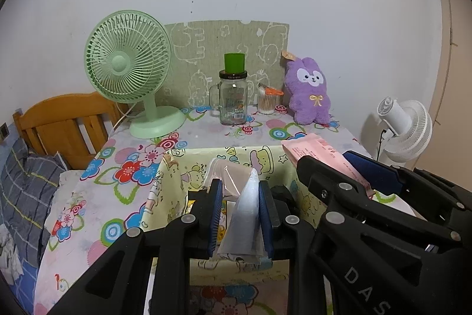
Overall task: Organize soft objects
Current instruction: 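Carry the white cloth with left tool while right tool carries pink packet over box, then open the left tool into the box while the right tool drops the pink packet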
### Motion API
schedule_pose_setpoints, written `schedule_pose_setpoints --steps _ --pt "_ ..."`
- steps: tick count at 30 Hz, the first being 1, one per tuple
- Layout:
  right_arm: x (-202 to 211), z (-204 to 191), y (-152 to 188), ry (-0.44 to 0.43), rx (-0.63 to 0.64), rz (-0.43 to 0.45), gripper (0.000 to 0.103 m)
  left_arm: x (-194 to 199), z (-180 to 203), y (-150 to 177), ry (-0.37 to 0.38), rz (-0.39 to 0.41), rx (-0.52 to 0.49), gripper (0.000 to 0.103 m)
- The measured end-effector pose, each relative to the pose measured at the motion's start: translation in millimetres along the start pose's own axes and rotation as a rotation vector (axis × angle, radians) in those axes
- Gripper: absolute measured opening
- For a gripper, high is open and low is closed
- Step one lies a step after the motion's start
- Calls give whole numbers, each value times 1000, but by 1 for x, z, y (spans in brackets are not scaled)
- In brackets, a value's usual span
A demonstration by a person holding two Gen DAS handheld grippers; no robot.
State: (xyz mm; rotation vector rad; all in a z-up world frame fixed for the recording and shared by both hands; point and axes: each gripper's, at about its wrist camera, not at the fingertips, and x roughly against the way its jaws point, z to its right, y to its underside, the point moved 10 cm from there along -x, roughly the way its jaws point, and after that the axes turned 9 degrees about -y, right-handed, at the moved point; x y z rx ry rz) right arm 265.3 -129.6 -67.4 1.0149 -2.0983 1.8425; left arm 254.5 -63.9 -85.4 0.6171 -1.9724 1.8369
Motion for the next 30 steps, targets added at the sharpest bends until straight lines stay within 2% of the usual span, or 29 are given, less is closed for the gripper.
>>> schedule_pose_setpoints --steps 10,15,17,19,25,28,30 --pt "-30 4 3 -44 -11 -31 44 -26 -2 5 -15 -37 -4 25" --pt "-42 3 7 -63 -14 -53 44 -37 -6 9 -27 -61 4 34" --pt "-48 1 9 -71 -12 -63 44 -40 -8 12 -32 -72 3 41" --pt "-53 -1 12 -79 -12 -75 44 -42 -11 15 -37 -81 -1 41" --pt "-63 -6 15 -92 -2 -88 44 -47 -20 18 -61 -92 1 50" --pt "-65 -11 15 -107 4 -87 45 -48 -22 20 -51 -98 11 58" --pt "-66 -13 14 -111 4 -86 46 -48 -24 20 -52 -95 14 60"
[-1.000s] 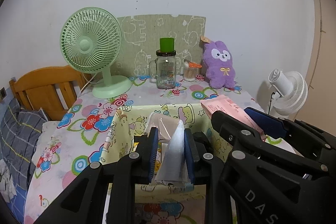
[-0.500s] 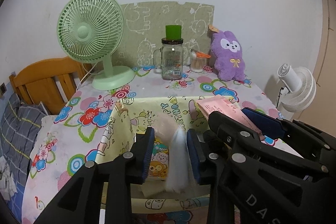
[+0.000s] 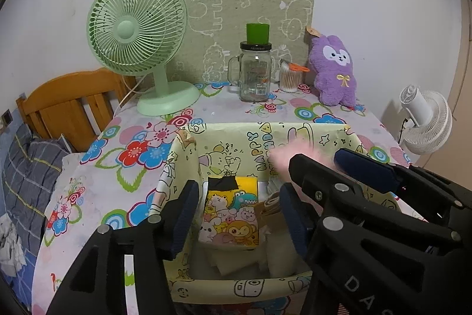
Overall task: Organize soft objects
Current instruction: 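Open the left tool into the box while the right tool drops the pink packet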
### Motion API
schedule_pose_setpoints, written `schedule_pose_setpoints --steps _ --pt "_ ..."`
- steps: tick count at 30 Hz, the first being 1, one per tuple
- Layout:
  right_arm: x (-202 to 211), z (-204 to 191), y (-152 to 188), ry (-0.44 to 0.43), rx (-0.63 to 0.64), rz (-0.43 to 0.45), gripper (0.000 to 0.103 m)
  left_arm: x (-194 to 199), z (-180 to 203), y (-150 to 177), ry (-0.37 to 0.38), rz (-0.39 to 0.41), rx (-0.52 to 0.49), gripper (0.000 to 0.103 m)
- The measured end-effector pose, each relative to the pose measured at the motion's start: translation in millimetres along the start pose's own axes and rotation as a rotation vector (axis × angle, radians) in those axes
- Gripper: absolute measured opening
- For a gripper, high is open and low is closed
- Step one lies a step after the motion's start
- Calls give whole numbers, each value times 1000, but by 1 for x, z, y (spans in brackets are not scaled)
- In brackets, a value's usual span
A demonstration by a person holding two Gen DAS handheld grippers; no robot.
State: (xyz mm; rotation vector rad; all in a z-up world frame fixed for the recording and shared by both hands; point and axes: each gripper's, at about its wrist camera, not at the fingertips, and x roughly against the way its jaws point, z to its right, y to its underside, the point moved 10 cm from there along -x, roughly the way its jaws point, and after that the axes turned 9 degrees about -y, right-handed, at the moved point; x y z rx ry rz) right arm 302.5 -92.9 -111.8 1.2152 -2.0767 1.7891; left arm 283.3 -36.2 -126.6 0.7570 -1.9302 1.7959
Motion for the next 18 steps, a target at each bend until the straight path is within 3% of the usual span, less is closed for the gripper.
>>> schedule_pose_setpoints --steps 1,3,5,18 --pt "0 -1 0 -1 0 0 47 0 0 0 1 0 1 62" --pt "0 -1 0 1 -1 1 68 2 -1 0 5 6 4 66" --pt "3 -1 -1 6 -5 15 75 4 -1 -1 7 11 5 69" --pt "38 -3 -3 81 -9 45 82 32 2 -4 39 36 -1 77"
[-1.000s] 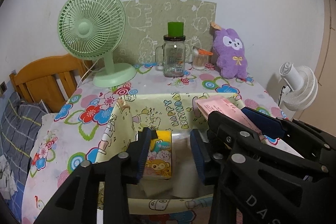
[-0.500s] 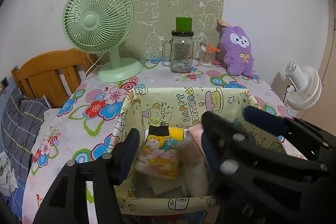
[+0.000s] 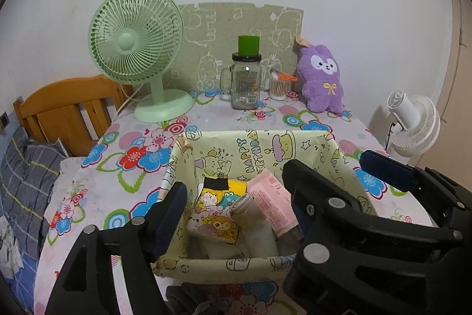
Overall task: Organize soft objects
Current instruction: 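Open the left tool into the box while the right tool drops the pink packet, then withdraw both open tools from the box toward the grey sponge and tissue pack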
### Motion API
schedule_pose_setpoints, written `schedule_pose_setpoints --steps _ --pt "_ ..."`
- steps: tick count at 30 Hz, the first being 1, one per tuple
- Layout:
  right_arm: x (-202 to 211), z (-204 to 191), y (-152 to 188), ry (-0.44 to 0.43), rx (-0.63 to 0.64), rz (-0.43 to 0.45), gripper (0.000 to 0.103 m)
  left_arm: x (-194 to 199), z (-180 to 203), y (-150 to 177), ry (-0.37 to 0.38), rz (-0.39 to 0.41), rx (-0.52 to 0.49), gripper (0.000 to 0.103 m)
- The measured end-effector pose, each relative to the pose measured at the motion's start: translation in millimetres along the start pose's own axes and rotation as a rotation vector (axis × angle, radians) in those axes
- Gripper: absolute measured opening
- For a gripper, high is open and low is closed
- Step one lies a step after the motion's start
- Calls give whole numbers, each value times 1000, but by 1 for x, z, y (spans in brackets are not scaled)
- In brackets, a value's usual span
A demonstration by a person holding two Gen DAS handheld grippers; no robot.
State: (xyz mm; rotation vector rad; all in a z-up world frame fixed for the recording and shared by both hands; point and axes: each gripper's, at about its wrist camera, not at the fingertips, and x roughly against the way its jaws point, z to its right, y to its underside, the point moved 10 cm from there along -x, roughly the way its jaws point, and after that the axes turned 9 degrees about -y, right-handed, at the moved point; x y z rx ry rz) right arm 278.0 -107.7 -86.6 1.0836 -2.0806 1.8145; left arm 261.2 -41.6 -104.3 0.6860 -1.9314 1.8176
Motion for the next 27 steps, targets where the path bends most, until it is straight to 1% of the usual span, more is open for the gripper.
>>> schedule_pose_setpoints --steps 4,6,8,16,18,19,27 --pt "15 -3 -2 14 8 22 85 13 -1 -4 0 26 0 79" --pt "24 -4 -3 25 6 36 89 20 -1 -5 -2 39 -2 80" --pt "30 -5 -3 32 4 43 90 26 -1 -5 -3 49 -6 82" --pt "59 -10 2 51 -15 63 93 53 3 -3 13 84 -43 89" --pt "66 -11 4 59 -19 68 97 60 4 -2 13 99 -54 91" --pt "69 -12 5 62 -18 72 97 63 4 -2 14 104 -56 92" --pt "93 -17 12 91 -4 95 101 82 7 5 36 123 -53 95"
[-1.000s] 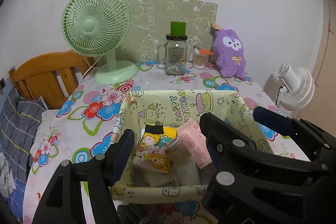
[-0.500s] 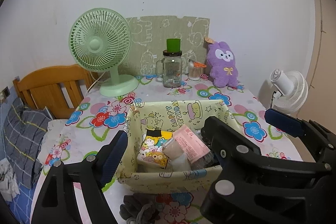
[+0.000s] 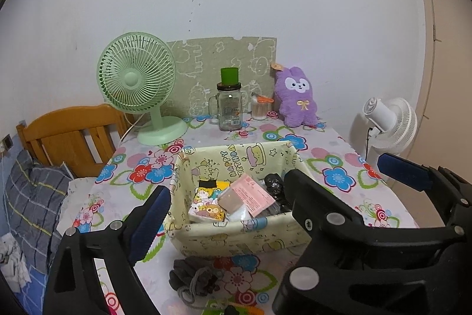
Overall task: Organize soft objects
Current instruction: 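Withdraw both open tools from the box toward the grey sponge and tissue pack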
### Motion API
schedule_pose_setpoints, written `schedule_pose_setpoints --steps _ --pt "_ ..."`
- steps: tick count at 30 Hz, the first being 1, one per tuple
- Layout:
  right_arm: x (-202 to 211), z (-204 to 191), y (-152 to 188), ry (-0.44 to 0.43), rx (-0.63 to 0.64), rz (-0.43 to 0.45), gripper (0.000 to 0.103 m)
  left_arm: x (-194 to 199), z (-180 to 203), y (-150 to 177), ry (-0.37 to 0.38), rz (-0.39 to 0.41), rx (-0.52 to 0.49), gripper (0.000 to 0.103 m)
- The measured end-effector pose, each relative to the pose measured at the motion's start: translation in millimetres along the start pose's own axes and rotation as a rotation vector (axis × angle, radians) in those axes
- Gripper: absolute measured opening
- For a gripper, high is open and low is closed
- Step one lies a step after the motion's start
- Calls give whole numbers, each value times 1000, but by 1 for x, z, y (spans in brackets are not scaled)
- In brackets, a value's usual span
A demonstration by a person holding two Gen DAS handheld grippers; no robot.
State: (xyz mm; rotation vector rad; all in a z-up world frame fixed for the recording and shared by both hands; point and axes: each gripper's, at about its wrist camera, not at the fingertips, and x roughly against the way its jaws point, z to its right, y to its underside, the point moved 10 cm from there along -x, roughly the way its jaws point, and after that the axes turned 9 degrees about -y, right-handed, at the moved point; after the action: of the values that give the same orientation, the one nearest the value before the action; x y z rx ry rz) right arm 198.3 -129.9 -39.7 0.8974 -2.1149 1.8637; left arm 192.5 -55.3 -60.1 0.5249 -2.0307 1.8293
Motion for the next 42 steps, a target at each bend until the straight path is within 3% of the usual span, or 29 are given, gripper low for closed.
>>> schedule_pose_setpoints --steps 20,42 --pt "40 -12 26 49 9 46 103 37 2 28 56 30 18 102" --pt "30 -26 84 50 -21 -9 103 34 -10 82 37 -19 -4 101"
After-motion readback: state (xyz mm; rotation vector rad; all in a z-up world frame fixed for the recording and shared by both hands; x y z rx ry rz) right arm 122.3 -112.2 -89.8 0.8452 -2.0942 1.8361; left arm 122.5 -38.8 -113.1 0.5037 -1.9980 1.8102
